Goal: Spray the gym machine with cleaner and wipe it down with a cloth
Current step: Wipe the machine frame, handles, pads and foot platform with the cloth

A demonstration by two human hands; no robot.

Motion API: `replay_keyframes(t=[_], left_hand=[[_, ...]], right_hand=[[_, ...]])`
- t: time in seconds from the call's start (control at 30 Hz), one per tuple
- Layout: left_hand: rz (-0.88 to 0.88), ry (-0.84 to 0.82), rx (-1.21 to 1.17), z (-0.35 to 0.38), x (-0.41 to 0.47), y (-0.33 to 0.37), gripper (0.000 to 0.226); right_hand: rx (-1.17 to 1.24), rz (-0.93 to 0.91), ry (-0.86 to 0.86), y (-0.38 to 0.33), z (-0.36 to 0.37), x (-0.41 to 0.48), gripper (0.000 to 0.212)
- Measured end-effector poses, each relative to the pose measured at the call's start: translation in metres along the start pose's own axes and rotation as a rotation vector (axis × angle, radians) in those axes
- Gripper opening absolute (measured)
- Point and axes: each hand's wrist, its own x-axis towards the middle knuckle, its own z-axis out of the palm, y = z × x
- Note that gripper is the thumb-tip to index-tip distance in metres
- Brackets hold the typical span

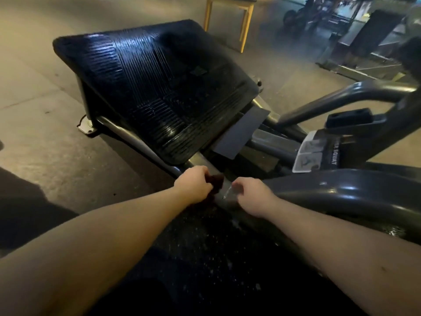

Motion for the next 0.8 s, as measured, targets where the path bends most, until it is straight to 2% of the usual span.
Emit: replay_keyframes(t=[0.1,0.2,0.27,0.33,0.43,0.57,0.67,0.8], left_hand=[[-0.012,0.078,0.103,-0.003,0.019,-0.006,0.019],[0.012,0.243,0.182,0.005,0.052,-0.013,0.023],[0.027,0.369,0.264,0.014,0.081,-0.020,0.023],[0.054,0.406,0.376,0.024,0.106,-0.031,0.022],[0.189,0.295,0.681,0.044,0.127,-0.047,0.033],[0.222,0.270,0.683,0.063,0.117,-0.052,0.043],[0.239,0.154,0.712,0.082,0.104,-0.045,0.071],[0.409,-0.044,0.837,0.101,0.092,-0.030,0.075]], right_hand=[[-0.295,-0.040,0.011,0.001,-0.016,0.012,0.044],[-0.555,-0.005,0.001,0.009,-0.020,0.032,0.043],[-0.635,0.073,-0.054,0.015,-0.021,0.043,0.043],[-0.655,0.137,-0.108,0.020,-0.018,0.051,0.042],[-0.666,0.149,-0.135,0.024,-0.016,0.060,0.043],[-0.664,0.139,-0.133,0.026,-0.017,0.060,0.044],[-0.693,0.113,-0.153,0.023,-0.016,0.059,0.047],[-0.671,0.114,-0.179,0.024,-0.023,0.062,0.049]])
